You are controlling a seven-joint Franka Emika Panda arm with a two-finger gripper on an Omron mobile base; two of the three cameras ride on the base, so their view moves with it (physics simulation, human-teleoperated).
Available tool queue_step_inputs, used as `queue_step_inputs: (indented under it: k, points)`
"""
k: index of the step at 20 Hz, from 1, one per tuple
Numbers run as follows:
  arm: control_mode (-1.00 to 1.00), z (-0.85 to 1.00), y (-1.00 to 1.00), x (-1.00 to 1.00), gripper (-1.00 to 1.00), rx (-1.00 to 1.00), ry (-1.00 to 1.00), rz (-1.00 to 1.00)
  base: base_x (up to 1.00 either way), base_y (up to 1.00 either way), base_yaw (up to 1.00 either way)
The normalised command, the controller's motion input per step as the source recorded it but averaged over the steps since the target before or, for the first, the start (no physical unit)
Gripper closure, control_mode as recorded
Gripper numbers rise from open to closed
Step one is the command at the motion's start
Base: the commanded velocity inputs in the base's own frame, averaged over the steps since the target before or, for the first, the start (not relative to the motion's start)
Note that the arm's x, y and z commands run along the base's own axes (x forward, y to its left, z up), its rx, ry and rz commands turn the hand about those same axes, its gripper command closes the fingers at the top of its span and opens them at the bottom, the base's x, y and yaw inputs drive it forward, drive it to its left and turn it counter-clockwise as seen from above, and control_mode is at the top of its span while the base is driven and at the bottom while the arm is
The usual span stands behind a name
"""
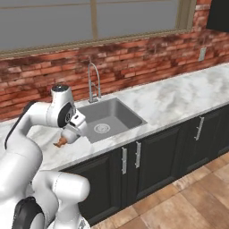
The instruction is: Restock the sink supplies by placing the sponge and soap dispenser on the counter and next to the sink. Make sure the soap dispenser is upright.
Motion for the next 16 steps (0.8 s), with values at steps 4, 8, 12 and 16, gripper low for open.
queue_step_inputs:
  k: [4, 8, 12, 16]
  points:
    - [-1.00, 0.00, 0.99, 0.49, 1.00, 0.12, 0.24, -0.13, 0.00, 0.00, 0.00]
    - [-1.00, -0.14, 0.95, 0.15, 1.00, 0.16, 0.28, -0.19, 0.00, 0.00, 0.00]
    - [-1.00, -0.17, 0.61, 0.00, 1.00, 0.25, 0.21, -0.30, 0.00, 0.00, 0.00]
    - [-1.00, -0.04, 0.09, -0.02, 1.00, 0.36, 0.26, -0.22, 0.00, 0.00, 0.00]
